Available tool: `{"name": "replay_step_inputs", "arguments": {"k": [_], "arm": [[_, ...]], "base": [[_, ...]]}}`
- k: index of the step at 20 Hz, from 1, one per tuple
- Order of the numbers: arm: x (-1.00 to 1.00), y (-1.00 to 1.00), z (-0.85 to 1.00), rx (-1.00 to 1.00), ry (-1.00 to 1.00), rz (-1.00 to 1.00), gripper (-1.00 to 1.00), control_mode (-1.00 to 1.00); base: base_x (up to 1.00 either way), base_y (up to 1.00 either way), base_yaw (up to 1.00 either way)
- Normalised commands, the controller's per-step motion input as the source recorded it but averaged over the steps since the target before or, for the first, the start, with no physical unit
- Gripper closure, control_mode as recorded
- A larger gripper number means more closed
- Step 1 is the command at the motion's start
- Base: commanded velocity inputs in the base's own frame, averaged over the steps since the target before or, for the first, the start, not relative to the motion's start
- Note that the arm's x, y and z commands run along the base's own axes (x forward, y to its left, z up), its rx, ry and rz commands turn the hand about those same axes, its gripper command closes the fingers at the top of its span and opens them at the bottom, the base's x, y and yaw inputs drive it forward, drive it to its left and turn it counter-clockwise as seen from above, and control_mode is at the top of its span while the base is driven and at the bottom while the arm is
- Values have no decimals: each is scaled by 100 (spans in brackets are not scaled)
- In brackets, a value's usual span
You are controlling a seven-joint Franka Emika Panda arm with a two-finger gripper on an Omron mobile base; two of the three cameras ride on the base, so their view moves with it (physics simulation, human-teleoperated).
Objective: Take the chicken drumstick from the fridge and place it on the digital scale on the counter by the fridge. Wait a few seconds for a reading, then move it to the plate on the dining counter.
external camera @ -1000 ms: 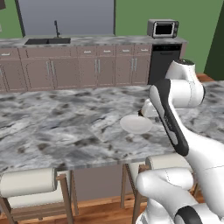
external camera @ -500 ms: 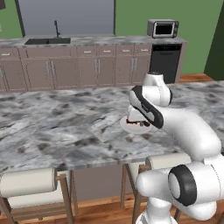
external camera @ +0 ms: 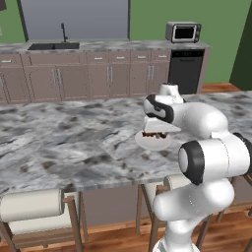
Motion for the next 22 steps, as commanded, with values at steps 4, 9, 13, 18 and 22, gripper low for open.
{"name": "replay_step_inputs", "arguments": {"k": [4,9,13,18,22], "arm": [[53,-17,-22,2,0,0,100,-100],[31,-2,-56,0,2,0,100,-100],[26,0,-49,0,4,0,100,-100],[36,0,-23,0,1,-1,100,-100],[40,-1,-11,2,0,-2,100,-100]], "base": [[0,0,0],[0,0,0],[0,0,0],[0,0,0],[0,0,0]]}}
